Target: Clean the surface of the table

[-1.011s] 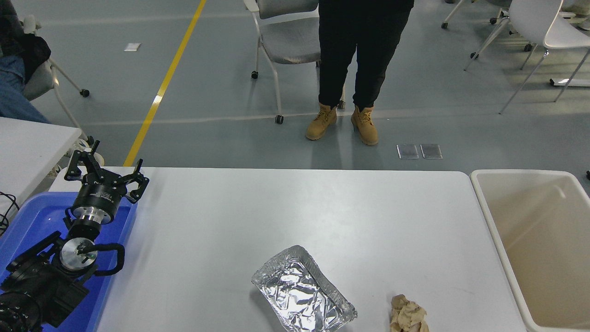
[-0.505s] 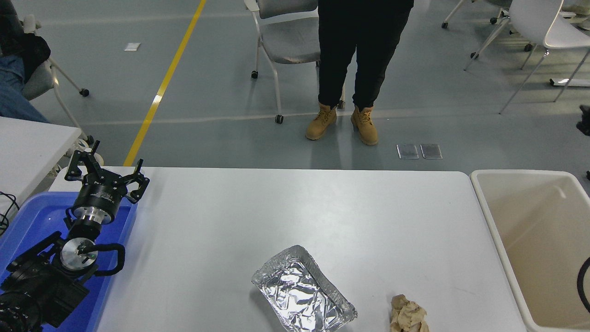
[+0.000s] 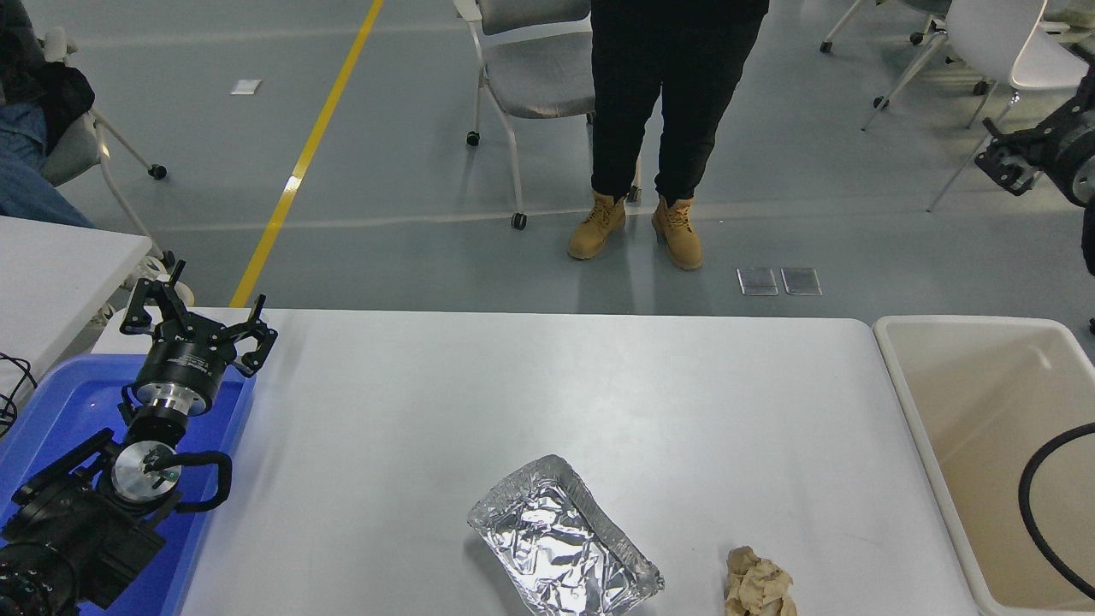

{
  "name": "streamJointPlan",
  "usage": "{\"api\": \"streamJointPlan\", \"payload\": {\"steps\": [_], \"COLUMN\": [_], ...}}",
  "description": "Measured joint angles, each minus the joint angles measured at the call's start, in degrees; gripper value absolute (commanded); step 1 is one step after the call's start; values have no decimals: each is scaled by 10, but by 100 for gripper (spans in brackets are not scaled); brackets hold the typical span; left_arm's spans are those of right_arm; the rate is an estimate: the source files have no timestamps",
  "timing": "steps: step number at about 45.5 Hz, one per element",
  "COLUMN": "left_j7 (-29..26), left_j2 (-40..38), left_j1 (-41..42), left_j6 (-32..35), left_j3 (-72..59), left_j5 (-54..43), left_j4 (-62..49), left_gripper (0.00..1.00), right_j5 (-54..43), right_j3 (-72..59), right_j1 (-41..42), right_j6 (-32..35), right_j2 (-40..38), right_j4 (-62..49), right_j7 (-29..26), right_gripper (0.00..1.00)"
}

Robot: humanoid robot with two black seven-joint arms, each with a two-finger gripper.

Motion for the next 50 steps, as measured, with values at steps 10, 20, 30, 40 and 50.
{"api": "streamJointPlan", "payload": {"steps": [10, 20, 30, 40, 50], "left_j7": [0, 0, 0, 0, 0], "left_j2": [0, 0, 0, 0, 0], "left_j1": [0, 0, 0, 0, 0], "left_j6": [0, 0, 0, 0, 0], "left_j3": [0, 0, 0, 0, 0], "left_j5": [0, 0, 0, 0, 0], "left_j4": [0, 0, 0, 0, 0], "left_gripper": [100, 100, 100, 100, 100], "right_j5": [5, 6, 5, 2, 1], "right_j3": [19, 28, 28, 26, 25], "right_j1": [-51, -109, -155, -180, -193], "right_j6": [28, 52, 91, 112, 119], "right_j2": [24, 59, 85, 94, 96], "right_j4": [15, 21, 23, 23, 22], "right_j7": [67, 126, 156, 166, 169], "right_gripper": [98, 98, 98, 98, 98]}}
